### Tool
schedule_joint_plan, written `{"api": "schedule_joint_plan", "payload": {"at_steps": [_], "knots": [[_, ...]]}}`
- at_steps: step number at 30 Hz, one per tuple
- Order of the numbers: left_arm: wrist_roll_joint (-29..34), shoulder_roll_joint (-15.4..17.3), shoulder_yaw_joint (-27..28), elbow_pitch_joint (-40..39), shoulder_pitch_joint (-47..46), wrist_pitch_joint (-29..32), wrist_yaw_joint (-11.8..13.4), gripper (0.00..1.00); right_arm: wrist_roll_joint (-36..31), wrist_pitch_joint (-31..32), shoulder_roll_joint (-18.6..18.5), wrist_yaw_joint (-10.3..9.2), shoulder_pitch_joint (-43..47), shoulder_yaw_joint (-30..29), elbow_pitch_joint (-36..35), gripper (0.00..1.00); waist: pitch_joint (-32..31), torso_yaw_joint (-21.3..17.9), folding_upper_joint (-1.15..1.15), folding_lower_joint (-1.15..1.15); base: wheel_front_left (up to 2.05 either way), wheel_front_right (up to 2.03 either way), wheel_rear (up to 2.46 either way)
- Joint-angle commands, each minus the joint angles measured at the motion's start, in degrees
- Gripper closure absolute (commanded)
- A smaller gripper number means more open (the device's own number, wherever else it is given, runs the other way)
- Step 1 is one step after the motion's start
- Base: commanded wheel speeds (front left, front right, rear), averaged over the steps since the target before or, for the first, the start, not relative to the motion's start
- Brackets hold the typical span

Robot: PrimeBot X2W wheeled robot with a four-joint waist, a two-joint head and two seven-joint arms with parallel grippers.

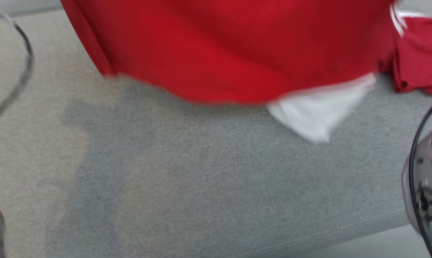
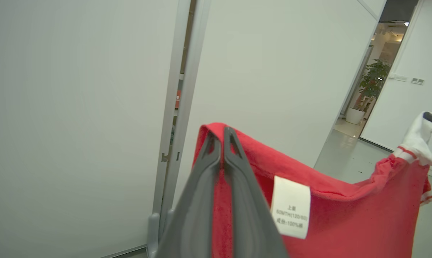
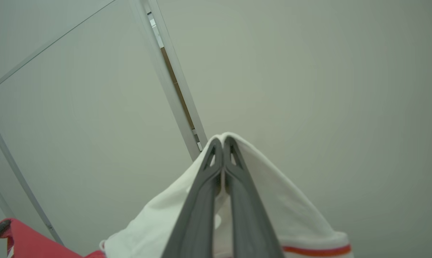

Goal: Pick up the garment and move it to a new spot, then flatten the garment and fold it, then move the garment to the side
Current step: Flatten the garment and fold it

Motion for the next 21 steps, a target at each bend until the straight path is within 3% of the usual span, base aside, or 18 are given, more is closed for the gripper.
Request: {"api": "schedule_joint_plan", "payload": {"at_steps": [1,7,11,16,21], "knots": [[1.85,0.17,-0.06,4.36,-4.19,-2.22,-0.81,1.00,-1.57,-2.98,0.47,0.01,-4.19,0.15,3.50,1.00,12.52,0.06,0.00,-0.01,0.00,0.00,0.00],[6.48,0.05,-1.28,23.85,-20.54,-14.84,-5.61,1.00,-7.93,-16.05,1.38,0.01,-20.15,0.11,19.87,1.00,15.70,-0.28,0.00,-0.01,0.00,0.00,0.00],[8.17,0.79,-3.53,33.09,-24.48,-23.01,-7.09,1.00,-2.98,-22.74,1.40,0.01,-22.67,3.71,26.24,1.00,15.52,-0.53,0.00,-0.01,0.00,0.00,0.00],[5.77,3.58,-9.98,36.47,-17.47,-29.29,-7.53,1.00,1.23,-27.04,1.23,0.01,-13.78,8.66,28.21,1.00,13.51,-1.26,0.00,-0.01,0.00,0.00,0.00],[2.19,6.47,-15.41,35.71,-0.64,-36.26,-7.50,1.00,5.71,-28.61,-0.30,0.01,4.50,11.69,24.78,1.00,8.86,-0.23,0.00,-0.01,0.00,0.00,0.00]]}}
